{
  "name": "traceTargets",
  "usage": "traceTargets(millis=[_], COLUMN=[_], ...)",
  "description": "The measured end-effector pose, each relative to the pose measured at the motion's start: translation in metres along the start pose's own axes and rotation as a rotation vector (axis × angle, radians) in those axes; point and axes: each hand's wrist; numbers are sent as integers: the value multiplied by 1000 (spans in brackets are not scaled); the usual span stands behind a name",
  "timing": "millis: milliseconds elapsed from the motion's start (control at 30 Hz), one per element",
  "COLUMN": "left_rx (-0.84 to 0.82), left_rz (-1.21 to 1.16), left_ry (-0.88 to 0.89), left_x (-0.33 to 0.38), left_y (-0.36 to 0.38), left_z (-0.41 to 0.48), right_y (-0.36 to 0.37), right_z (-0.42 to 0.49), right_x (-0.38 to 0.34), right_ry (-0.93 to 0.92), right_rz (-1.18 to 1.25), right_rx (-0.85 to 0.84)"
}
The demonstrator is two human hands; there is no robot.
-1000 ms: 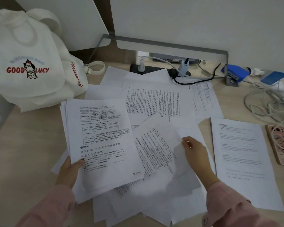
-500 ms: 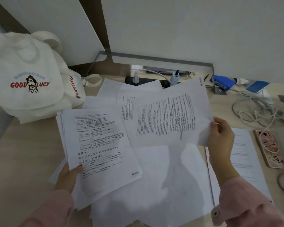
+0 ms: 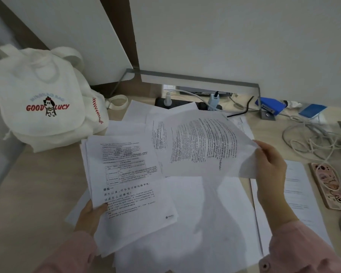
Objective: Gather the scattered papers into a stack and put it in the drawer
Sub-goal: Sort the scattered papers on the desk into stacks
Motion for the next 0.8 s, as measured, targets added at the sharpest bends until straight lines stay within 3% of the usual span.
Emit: traceTargets(millis=[233,433,667,800], left_rx=[-45,-123,-254,-330], left_rz=[119,167,137,25], left_ry=[85,128,85,37], left_x=[27,42,44,38], left_y=[-8,-11,-14,-11], left_z=[1,-2,-7,-14], right_y=[20,42,107,140], right_z=[0,-13,2,2], right_x=[-77,-145,-109,-67], right_ry=[-359,-526,-521,-444], right_rz=[-332,-553,-963,-1064], right_rx=[-246,-479,-695,-758])
Point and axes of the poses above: each hand's wrist, its own z-axis towards the middle knuckle, its own y-axis out of the palm, x = y × z, and after that the axes turned 5 degrees about -x, right-handed
